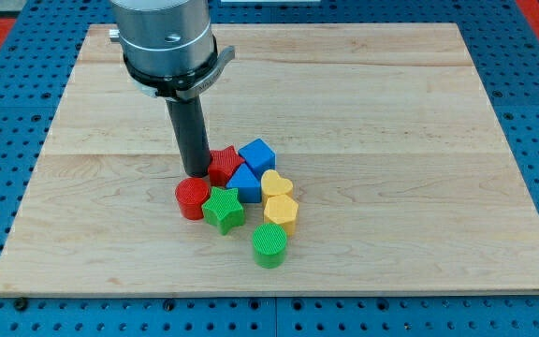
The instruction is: Place the yellow hexagon in between the blue triangle and the green star
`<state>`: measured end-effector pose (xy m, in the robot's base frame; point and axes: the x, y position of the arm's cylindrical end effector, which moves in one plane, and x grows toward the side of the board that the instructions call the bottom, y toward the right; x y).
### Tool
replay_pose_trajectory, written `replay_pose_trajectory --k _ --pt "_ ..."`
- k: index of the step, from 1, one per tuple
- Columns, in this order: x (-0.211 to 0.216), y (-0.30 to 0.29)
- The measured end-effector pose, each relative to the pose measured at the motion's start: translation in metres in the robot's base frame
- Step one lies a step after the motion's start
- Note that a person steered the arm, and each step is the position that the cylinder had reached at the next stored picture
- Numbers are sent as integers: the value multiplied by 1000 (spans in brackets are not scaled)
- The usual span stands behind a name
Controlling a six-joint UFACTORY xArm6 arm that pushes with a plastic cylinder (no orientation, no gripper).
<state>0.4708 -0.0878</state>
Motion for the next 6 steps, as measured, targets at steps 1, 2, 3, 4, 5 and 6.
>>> replay_pose_trajectory --k 1,2,3,4,5,6 --pt "-3 -20" --pt "30 -77" --pt "113 -82" --pt "148 -39" --pt "147 26" --pt "147 170"
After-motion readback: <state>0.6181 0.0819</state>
